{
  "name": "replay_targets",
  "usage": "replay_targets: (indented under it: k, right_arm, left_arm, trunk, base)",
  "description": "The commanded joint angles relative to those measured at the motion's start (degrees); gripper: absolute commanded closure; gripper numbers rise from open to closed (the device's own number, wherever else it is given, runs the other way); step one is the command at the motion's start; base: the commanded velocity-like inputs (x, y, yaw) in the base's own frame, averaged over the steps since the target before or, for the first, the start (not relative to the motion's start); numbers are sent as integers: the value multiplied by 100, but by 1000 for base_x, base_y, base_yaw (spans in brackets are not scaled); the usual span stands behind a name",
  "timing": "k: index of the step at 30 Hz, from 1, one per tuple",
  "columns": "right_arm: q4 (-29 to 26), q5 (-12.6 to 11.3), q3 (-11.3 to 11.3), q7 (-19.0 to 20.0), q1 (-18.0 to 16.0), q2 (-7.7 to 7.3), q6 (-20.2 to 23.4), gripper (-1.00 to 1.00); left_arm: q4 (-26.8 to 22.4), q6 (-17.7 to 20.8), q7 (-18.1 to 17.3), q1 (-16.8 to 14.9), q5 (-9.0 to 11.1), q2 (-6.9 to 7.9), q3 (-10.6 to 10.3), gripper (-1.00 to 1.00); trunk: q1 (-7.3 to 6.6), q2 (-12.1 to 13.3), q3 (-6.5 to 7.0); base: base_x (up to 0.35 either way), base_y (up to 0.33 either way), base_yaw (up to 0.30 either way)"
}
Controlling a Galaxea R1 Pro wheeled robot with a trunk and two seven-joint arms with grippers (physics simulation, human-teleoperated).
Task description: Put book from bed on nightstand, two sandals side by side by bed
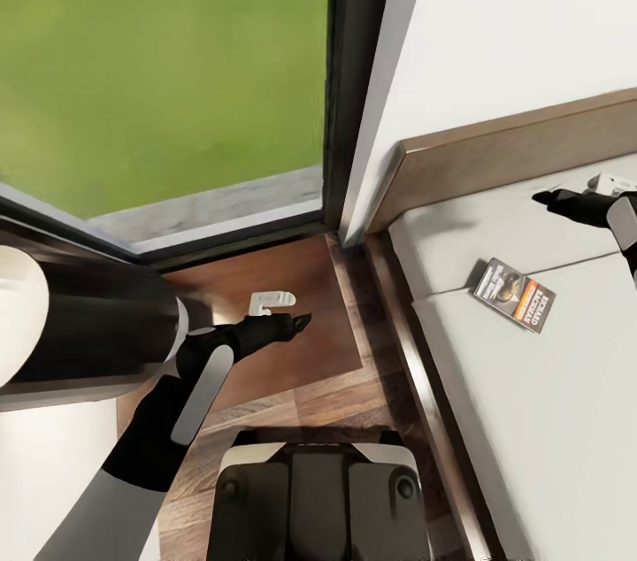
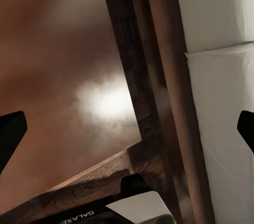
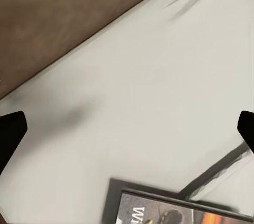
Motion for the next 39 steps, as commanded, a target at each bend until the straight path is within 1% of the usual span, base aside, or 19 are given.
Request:
replay_targets:
  k: [1, 3, 6, 10, 20, 31, 39]
  right_arm:
    - [-5, -23, -37, 17, -5, 1, 16, -100]
    - [-4, -68, -40, 16, -3, 1, 2, -100]
    - [1, -203, -38, 10, 0, 1, -11, -100]
    - [-2, -283, -39, 7, -1, 1, -21, -100]
    - [4, -299, -38, 1, 1, -1, -212, -100]
    - [-21, -294, -43, 41, 1, -31, -219, -100]
    - [-67, -291, -35, 58, 1, -2, -207, -100]
  left_arm:
    - [-6, 23, 50, -3, 59, -1, -3, -100]
    - [-6, 23, 50, -3, 59, -1, -3, -100]
    - [-6, 23, 50, -3, 59, -1, -3, -100]
    - [-6, 23, 50, -3, 59, 1, -3, -100]
    - [-6, 18, 55, 2, 59, 3, -3, -100]
    - [24, 12, 59, 2, 59, -8, -19, -100]
    - [46, 6, 59, 3, 59, -1, -15, -100]
  trunk:
    - [3, -9, -16]
    - [3, -9, -34]
    - [3, -9, -61]
    - [3, -9, -98]
    - [3, -9, -191]
    - [3, -9, -292]
    - [3, -9, -366]
  base:
    - [0, 0, 0]
    - [0, 0, 0]
    - [0, 0, 0]
    - [0, 0, 0]
    - [0, 0, 0]
    - [0, 0, 0]
    - [0, 0, -60]
